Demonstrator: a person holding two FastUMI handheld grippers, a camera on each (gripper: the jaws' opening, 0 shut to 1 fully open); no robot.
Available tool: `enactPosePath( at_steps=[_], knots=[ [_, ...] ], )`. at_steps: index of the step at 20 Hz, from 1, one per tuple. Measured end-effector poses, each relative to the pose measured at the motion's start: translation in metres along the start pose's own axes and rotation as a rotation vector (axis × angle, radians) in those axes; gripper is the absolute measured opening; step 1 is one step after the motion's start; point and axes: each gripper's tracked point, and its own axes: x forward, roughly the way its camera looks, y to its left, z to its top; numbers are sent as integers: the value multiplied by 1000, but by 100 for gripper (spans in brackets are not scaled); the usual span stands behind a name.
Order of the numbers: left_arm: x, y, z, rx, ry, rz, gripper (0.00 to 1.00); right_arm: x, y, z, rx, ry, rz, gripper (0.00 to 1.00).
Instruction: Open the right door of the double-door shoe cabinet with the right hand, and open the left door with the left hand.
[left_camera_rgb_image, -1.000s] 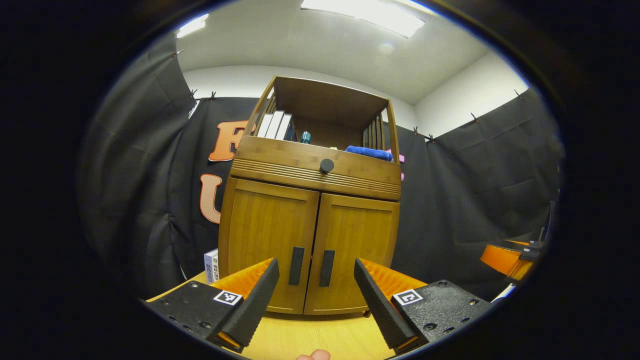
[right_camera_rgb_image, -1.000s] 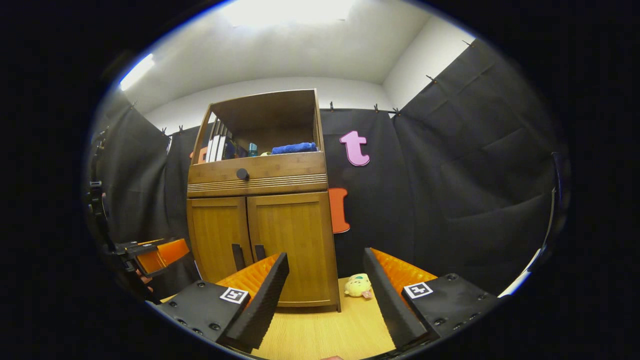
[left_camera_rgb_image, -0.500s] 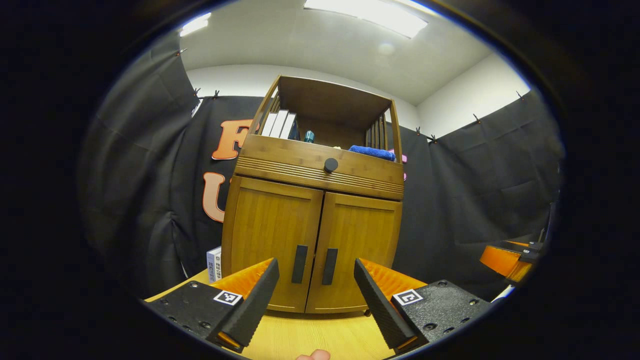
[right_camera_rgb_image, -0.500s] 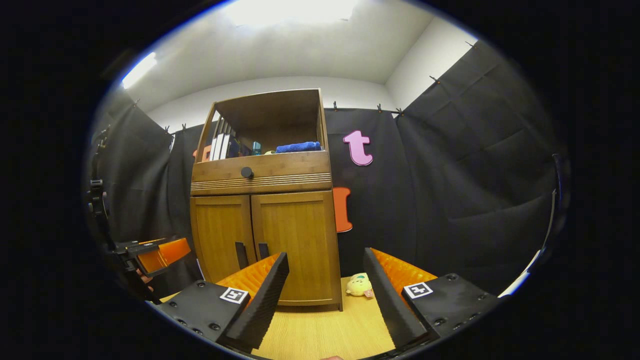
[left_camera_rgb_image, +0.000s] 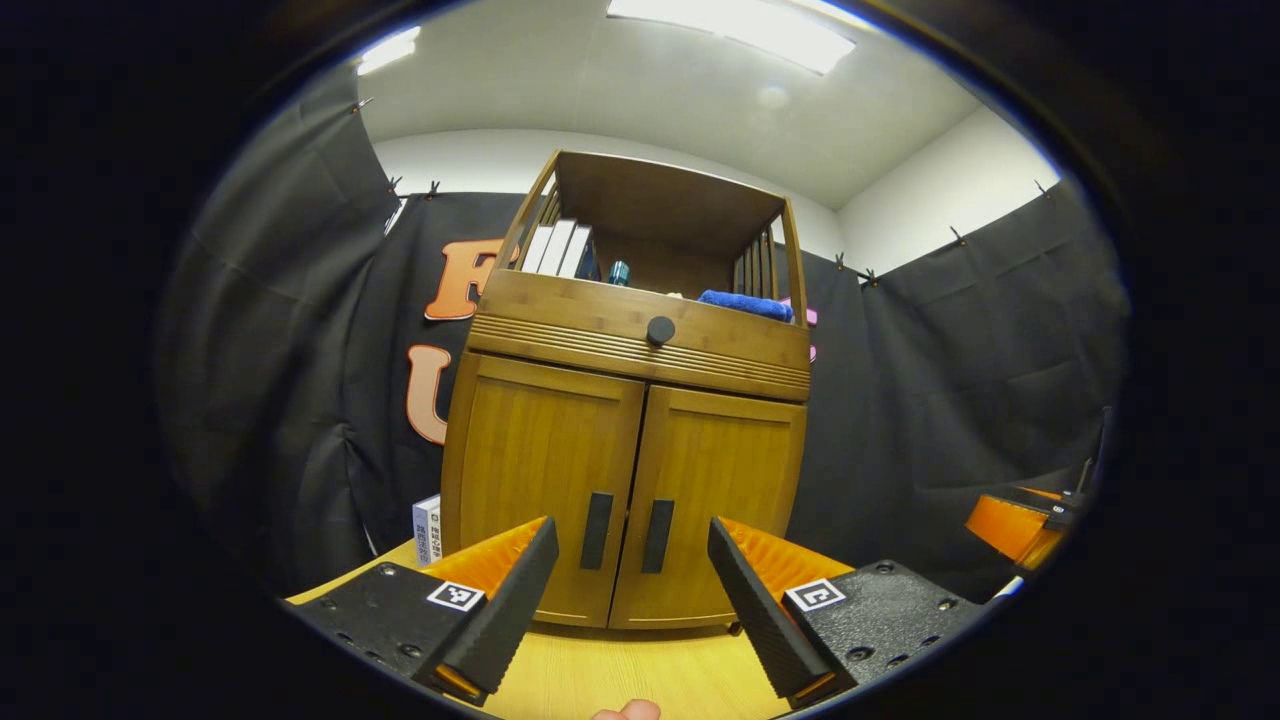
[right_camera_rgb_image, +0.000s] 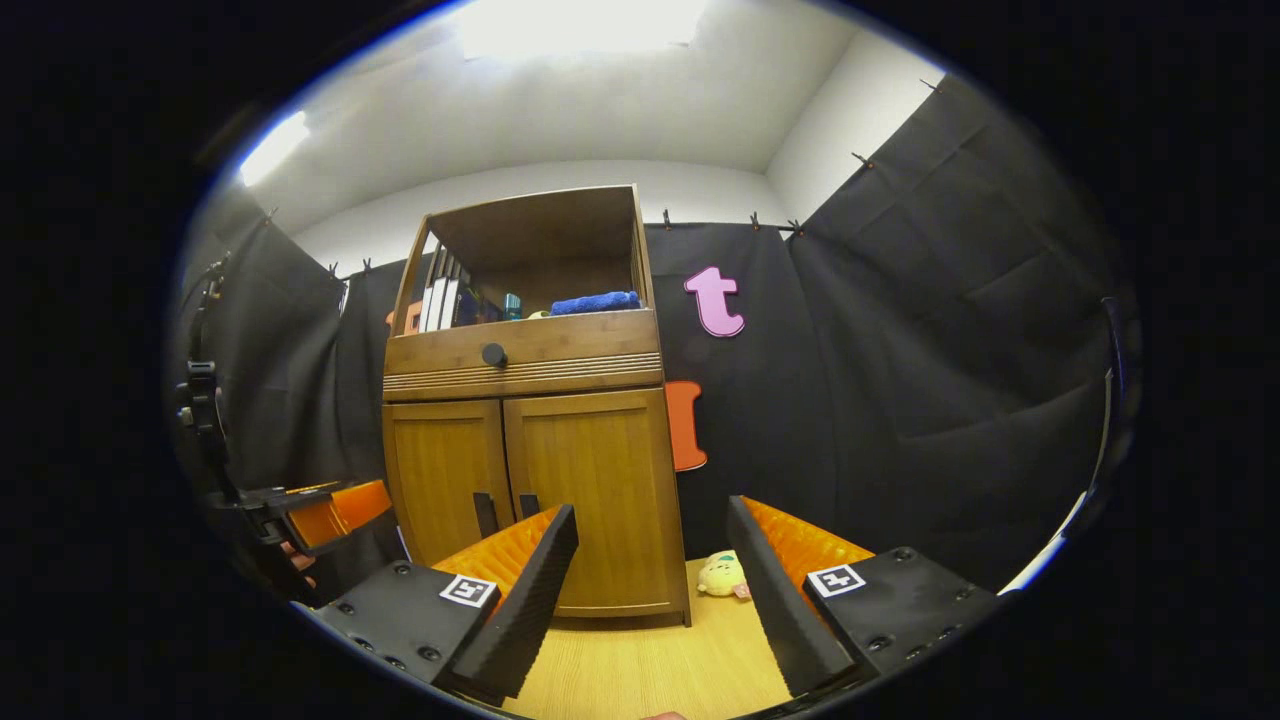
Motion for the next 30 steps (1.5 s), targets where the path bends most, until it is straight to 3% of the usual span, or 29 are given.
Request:
enactPosePath(
  at_steps=[7,11,12,17,19,23,25,30],
  knots=[
    [6,13,-2,10,-11,41,94,11,5,-16,21,28,24,98],
    [8,25,-2,-34,-43,50,97,27,20,-23,21,28,63,97],
    [9,30,1,-38,-59,63,92,35,27,-25,28,25,77,97],
    [15,62,1,-4,-95,138,95,110,72,-55,-20,72,180,98],
    [10,76,-3,-10,-101,159,92,142,97,-59,-18,75,229,97],
    [-1,95,-1,-20,-110,205,95,207,143,-76,-2,83,275,97],
    [-7,105,0,-1,-111,235,91,232,166,-92,-4,95,305,97],
    [-23,126,4,13,-112,308,95,289,191,-140,-45,159,286,97]
  ],
)
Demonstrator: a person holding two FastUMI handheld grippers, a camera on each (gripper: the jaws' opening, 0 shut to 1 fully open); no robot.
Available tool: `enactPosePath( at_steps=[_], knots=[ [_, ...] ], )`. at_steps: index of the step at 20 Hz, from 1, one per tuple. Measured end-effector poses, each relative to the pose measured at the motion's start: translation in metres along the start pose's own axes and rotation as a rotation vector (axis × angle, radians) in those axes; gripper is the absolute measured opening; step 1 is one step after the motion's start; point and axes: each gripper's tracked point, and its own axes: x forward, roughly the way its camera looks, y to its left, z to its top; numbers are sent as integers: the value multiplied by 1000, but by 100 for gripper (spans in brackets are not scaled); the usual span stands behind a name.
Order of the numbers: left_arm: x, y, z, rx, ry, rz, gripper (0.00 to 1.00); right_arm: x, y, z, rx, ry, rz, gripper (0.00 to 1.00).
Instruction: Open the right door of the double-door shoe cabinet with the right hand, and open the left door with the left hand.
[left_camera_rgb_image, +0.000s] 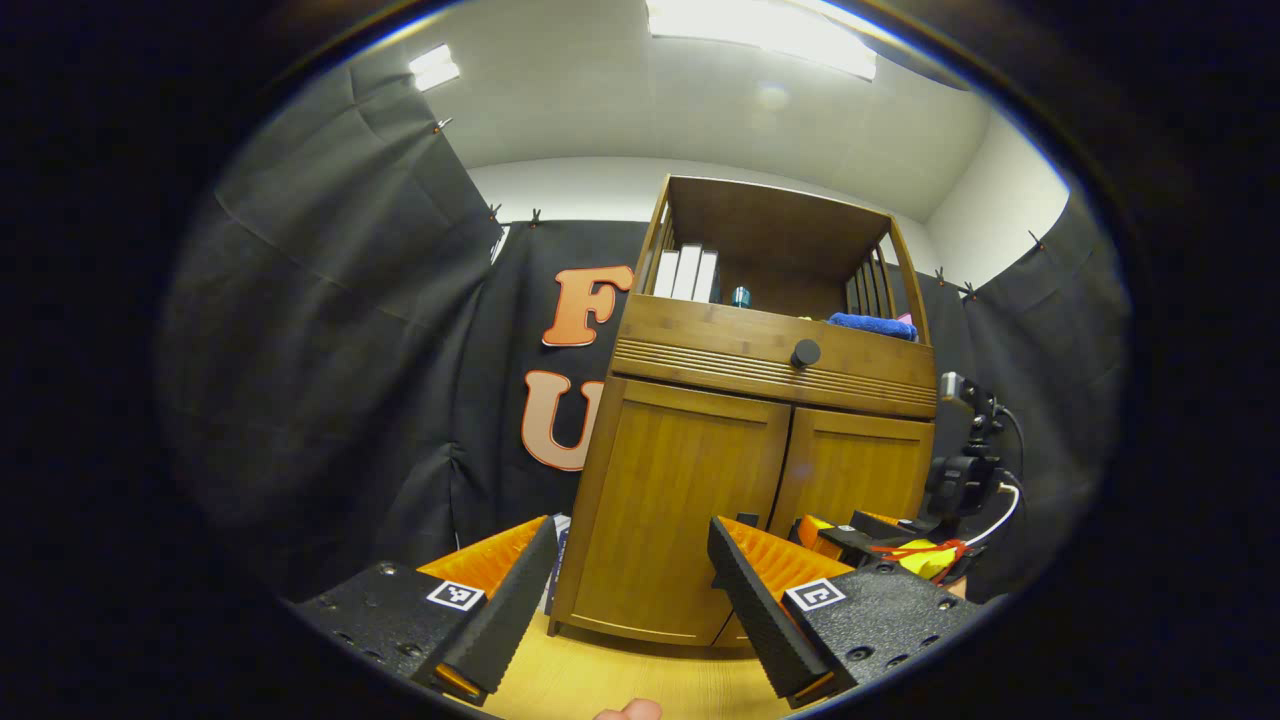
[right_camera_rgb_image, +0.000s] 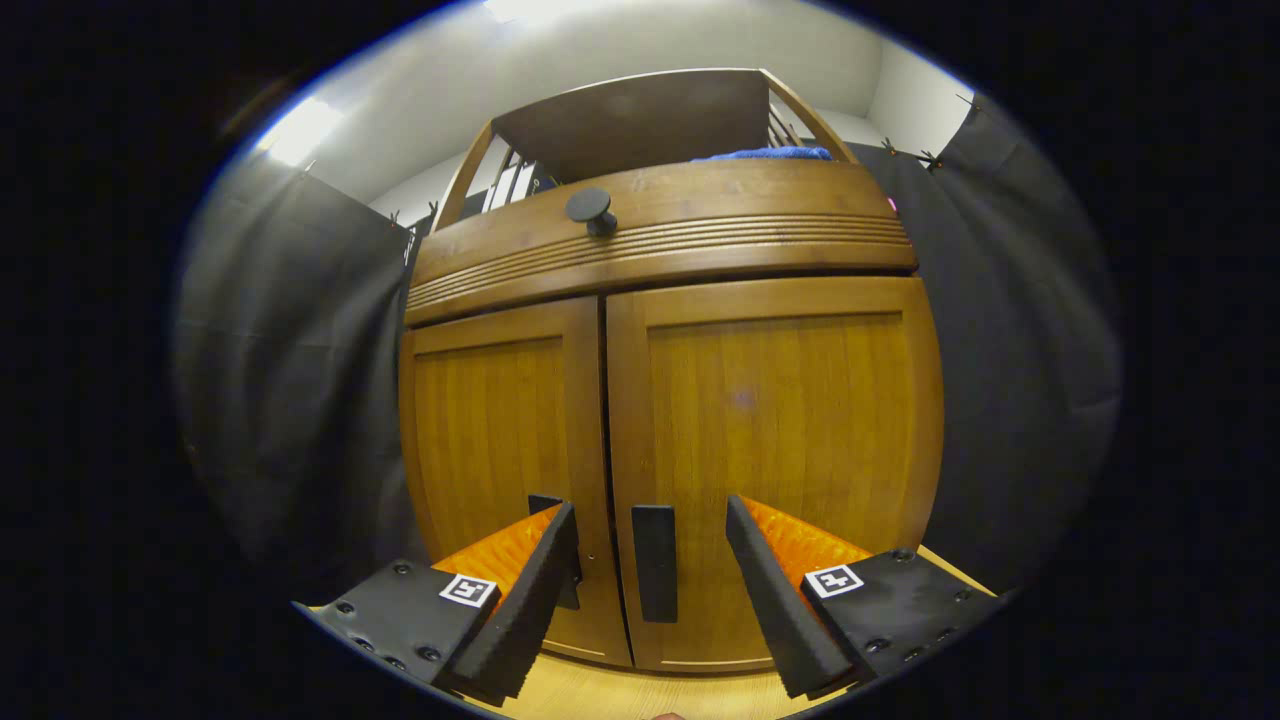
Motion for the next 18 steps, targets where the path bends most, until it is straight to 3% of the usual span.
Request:
enactPosePath(
  at_steps=[10,11,15,16,18],
  knots=[
    [-13,21,4,47,0,69,95,63,-21,-51,12,90,-87,97],
    [-12,22,4,48,2,73,95,66,-23,-54,16,96,-92,89],
    [-9,21,0,46,15,82,95,71,-26,-58,10,75,-129,87],
    [-9,21,-1,45,18,81,95,71,-26,-58,4,76,-138,90],
    [-10,21,-1,47,20,78,95,71,-22,-57,10,69,-136,82]
  ],
)
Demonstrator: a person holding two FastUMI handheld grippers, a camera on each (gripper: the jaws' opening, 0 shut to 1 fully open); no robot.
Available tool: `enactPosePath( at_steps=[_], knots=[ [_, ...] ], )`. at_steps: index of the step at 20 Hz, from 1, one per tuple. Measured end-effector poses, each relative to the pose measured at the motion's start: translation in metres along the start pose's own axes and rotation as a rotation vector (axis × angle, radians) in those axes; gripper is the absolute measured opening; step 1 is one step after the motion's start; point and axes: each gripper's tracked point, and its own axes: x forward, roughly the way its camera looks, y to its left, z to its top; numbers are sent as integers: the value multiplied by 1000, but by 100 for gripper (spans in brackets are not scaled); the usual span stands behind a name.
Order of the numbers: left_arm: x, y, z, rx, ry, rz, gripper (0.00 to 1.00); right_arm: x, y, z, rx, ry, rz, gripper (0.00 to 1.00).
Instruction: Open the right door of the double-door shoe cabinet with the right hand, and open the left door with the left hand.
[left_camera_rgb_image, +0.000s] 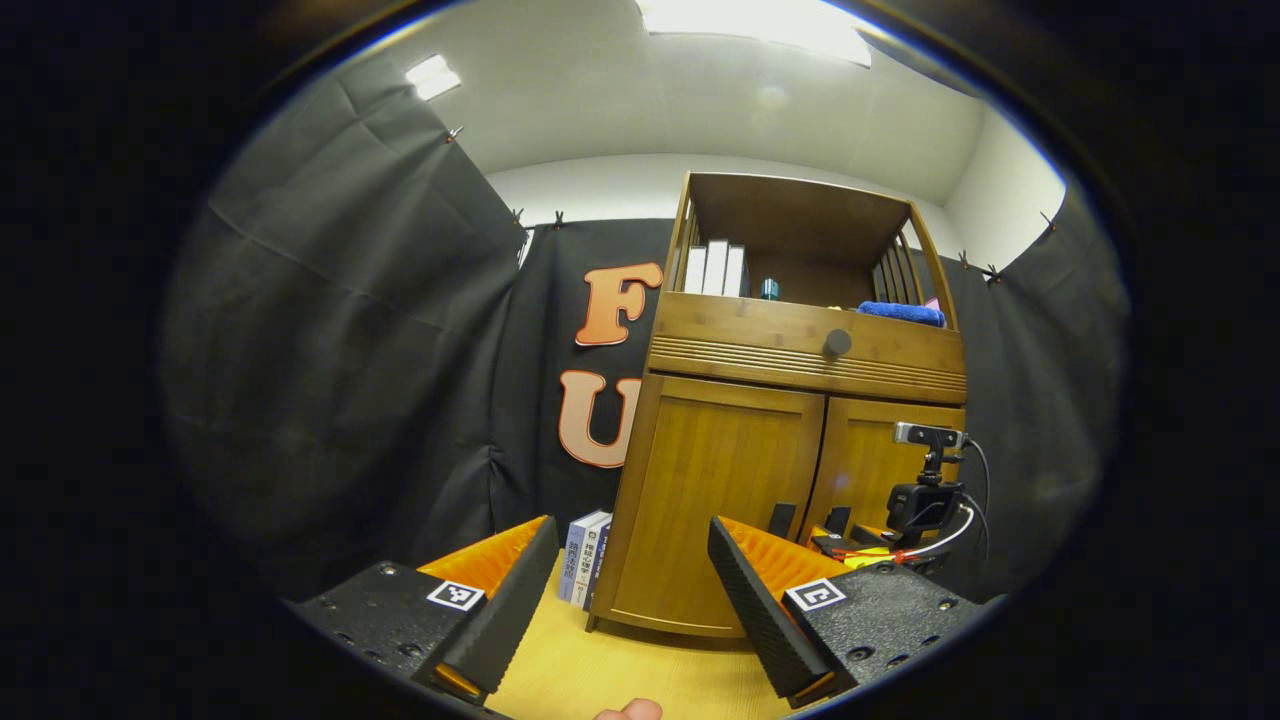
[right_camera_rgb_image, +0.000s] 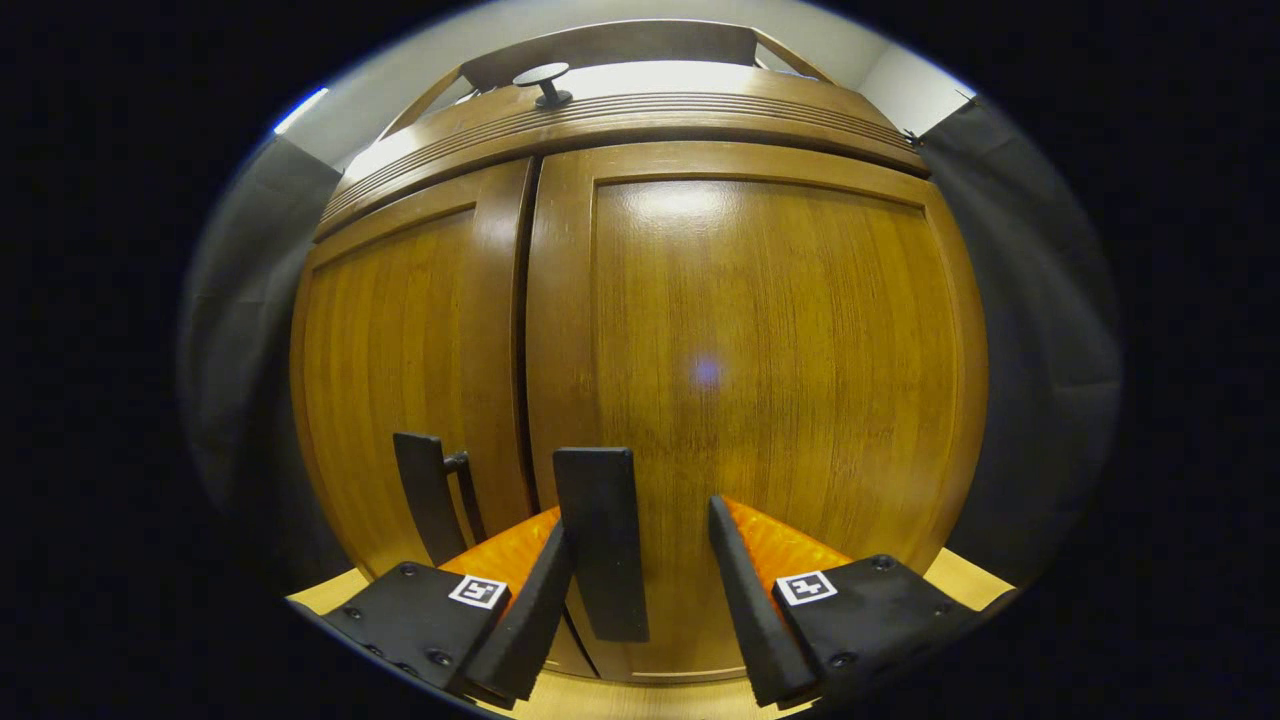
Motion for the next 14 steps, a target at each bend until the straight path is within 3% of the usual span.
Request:
enactPosePath(
  at_steps=[2,3,4,7,8,10,14],
  knots=[
    [0,1,1,5,-4,2,95,0,5,-2,15,1,16,77],
    [1,1,1,7,-5,1,92,-1,9,-5,23,6,31,63],
    [1,1,2,8,-5,-1,95,1,14,-7,36,12,48,55],
    [-1,0,1,1,-1,-14,92,1,17,-5,23,15,74,46],
    [-3,-2,1,-3,1,-20,95,-1,16,-6,23,24,81,43],
    [-9,-3,2,-11,0,-31,95,0,17,-7,14,47,94,29],
    [-18,-3,0,-14,5,-40,95,-8,18,-4,12,73,108,29]
  ],
)
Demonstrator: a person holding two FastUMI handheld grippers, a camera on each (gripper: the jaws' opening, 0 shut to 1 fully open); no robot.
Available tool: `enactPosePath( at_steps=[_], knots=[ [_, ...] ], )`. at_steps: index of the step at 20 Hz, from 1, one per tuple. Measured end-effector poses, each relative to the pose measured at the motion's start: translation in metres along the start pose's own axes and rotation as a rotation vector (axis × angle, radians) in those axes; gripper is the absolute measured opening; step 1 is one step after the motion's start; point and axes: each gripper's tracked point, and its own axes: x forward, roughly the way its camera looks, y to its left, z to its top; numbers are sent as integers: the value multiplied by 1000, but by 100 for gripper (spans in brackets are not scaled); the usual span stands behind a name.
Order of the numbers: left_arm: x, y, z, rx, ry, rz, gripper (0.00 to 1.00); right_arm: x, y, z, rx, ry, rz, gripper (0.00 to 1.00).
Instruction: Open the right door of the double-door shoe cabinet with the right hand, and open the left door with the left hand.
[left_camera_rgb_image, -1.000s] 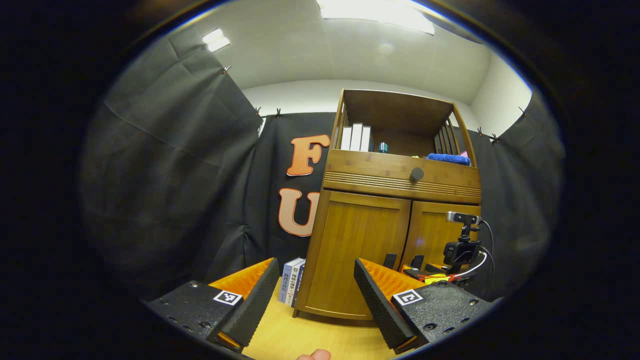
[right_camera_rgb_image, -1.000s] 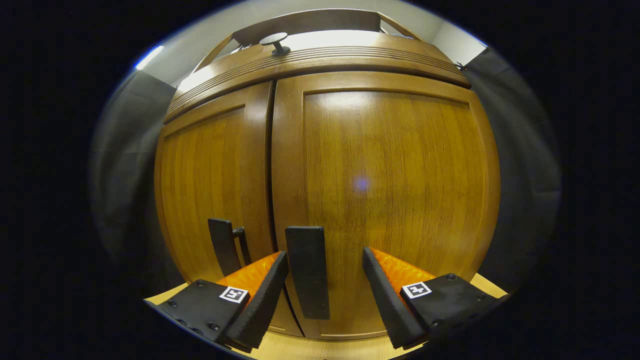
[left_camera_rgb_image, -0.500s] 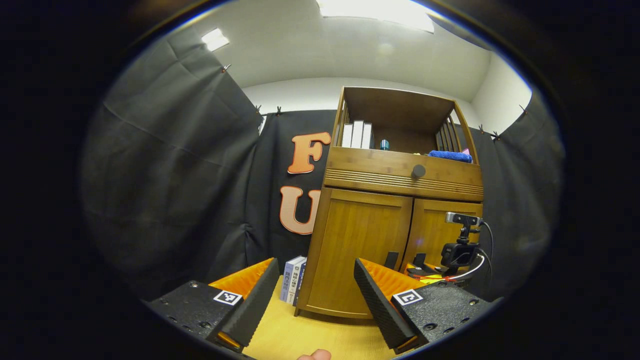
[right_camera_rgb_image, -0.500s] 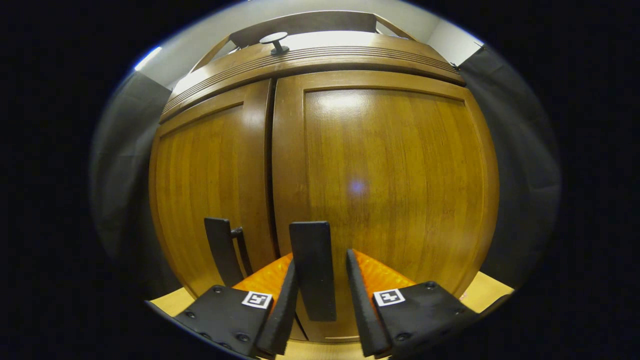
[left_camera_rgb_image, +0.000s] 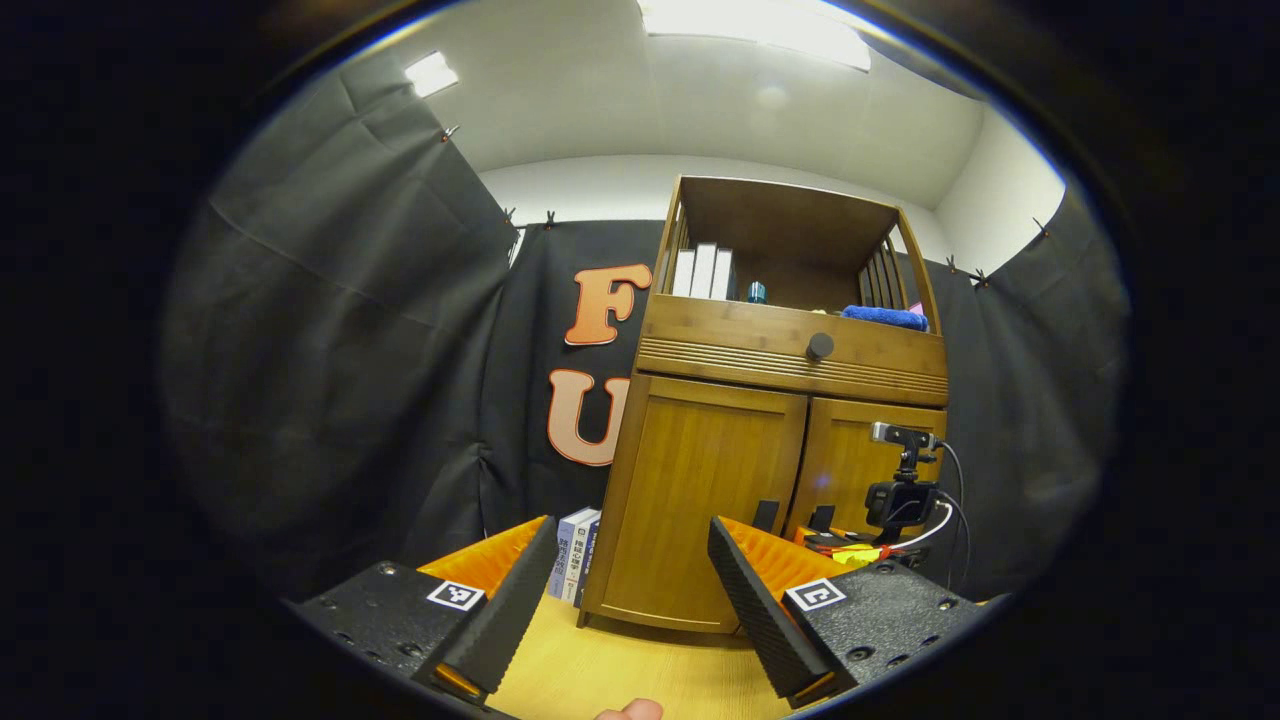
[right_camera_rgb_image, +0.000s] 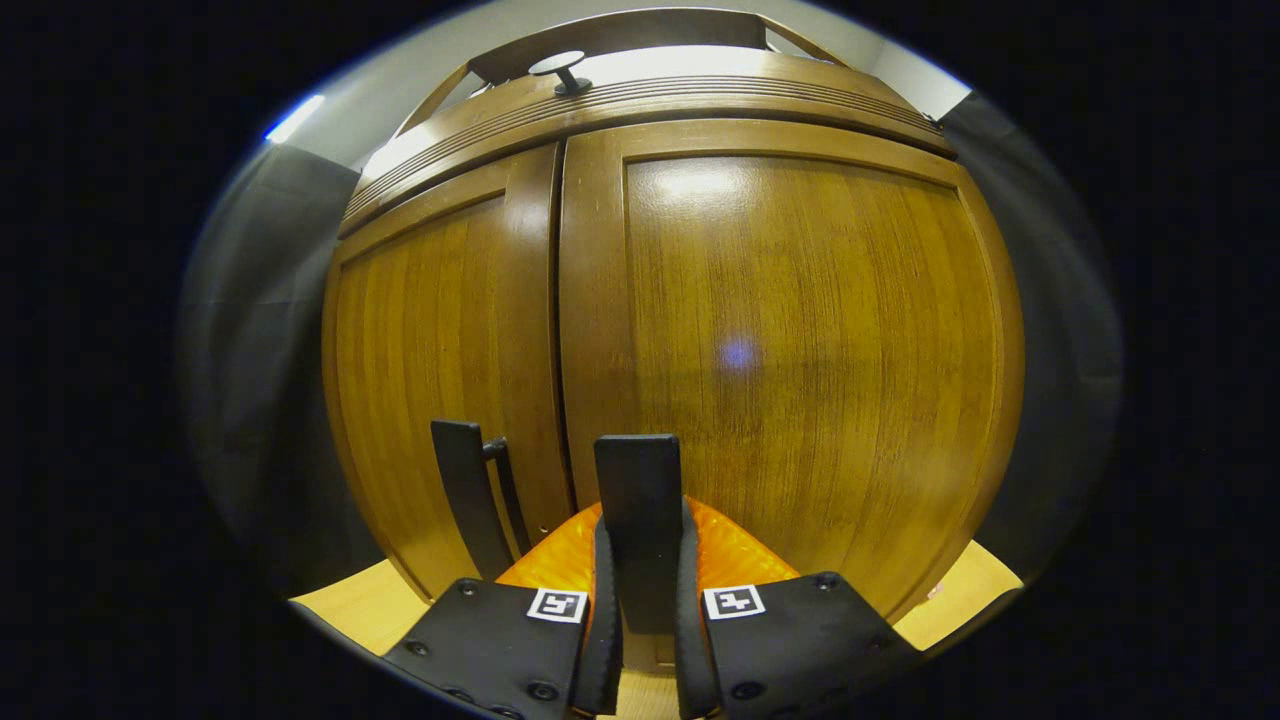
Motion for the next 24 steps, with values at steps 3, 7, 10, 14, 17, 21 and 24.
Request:
enactPosePath(
  at_steps=[3,7,10,14,17,21,24],
  knots=[
    [-5,1,-2,-3,12,-2,95,-19,1,-2,1,0,21,29],
    [-12,2,-3,6,23,-6,95,-54,-3,-5,-9,-11,72,29],
    [-16,0,-2,12,20,-17,95,-77,-9,-5,-3,3,86,29],
    [-18,-9,-7,2,32,-43,95,-118,-24,-7,-14,-14,75,29],
    [-19,-18,-13,-14,46,-68,95,-145,-41,-8,-10,-11,51,29],
    [-17,-32,-18,-22,57,-92,92,-174,-65,-6,-36,-15,21,29],
    [-16,-44,-19,-17,58,-98,92,-196,-90,-5,-49,-18,-21,28]
  ],
)
